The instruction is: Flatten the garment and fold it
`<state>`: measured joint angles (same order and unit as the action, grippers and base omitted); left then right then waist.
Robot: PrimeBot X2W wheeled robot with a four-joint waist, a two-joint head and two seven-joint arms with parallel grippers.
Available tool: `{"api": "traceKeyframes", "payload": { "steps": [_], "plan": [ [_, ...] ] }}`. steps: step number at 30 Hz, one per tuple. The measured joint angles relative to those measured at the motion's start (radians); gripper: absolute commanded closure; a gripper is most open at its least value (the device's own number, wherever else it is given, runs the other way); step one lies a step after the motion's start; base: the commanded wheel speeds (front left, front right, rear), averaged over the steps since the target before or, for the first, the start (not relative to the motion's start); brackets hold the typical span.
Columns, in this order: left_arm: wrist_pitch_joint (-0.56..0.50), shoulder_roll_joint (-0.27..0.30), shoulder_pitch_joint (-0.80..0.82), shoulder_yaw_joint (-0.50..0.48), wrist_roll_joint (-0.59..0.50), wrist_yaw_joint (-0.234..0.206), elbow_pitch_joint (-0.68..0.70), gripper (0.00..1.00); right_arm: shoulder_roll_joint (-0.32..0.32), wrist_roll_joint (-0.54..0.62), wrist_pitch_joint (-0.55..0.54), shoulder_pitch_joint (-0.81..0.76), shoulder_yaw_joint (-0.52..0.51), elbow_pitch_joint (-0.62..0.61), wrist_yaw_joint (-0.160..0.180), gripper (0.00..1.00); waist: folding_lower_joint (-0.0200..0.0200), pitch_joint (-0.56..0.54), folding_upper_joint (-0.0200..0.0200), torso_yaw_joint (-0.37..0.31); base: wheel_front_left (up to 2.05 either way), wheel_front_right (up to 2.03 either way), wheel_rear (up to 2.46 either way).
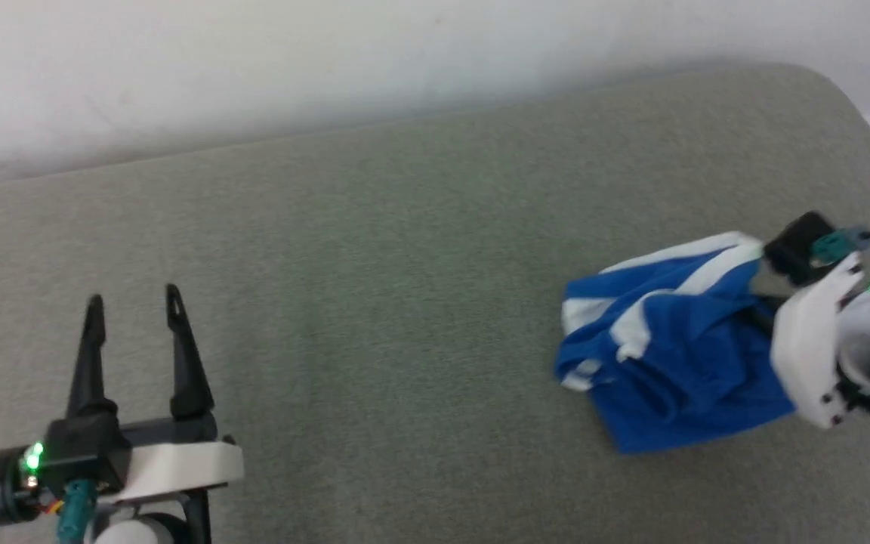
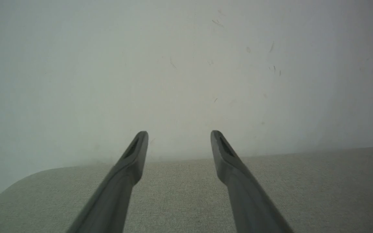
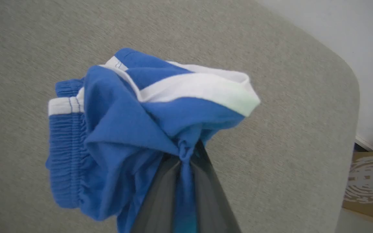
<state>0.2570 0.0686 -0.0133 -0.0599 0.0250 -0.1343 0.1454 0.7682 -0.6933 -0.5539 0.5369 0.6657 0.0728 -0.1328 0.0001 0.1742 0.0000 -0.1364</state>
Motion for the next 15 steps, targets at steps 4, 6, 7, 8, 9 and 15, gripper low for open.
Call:
{"api": "traceKeyframes", "payload": {
  "steps": [4,6,7,8,9,15],
  "plan": [
    [0.0,0.03,0.036,-0.015,-0.011,0.0,0.038,0.0,0.065,0.049,0.037,0.07,-0.02,0.081,0.0,1.0,0.0001,0.058,0.0,-0.052,0.0,0.0,0.0],
    [0.0,0.045,0.06,-0.015,-0.023,0.001,0.052,0.0,0.078,0.083,0.059,0.106,-0.032,0.136,0.0,1.0,0.0001,0.093,0.0,-0.072,0.0,0.0,0.0],
    [0.0,0.051,0.07,-0.014,-0.028,0.001,0.06,0.0,0.081,0.1,0.069,0.124,-0.04,0.168,0.0,1.0,0.0001,0.111,0.0,-0.08,0.0,0.0,0.0],
    [0.0,0.058,0.079,-0.014,-0.03,0.002,0.066,0.0,0.084,0.123,0.083,0.143,-0.047,0.198,0.0,1.0,0.0001,0.13,0.0,-0.087,0.0,0.0,0.0],
    [0.0,0.065,0.089,-0.012,-0.034,0.002,0.071,0.0,0.086,0.152,0.097,0.164,-0.051,0.233,0.0,1.0,0.0002,0.151,0.0,-0.094,0.0,0.0,0.0],
    [0.0,0.096,0.126,-0.002,-0.046,0.01,0.1,0.0,0.067,0.273,0.174,0.298,-0.084,0.457,0.0,1.0,0.0003,0.267,0.0,-0.119,0.0,0.0,0.0]
  ]
}}
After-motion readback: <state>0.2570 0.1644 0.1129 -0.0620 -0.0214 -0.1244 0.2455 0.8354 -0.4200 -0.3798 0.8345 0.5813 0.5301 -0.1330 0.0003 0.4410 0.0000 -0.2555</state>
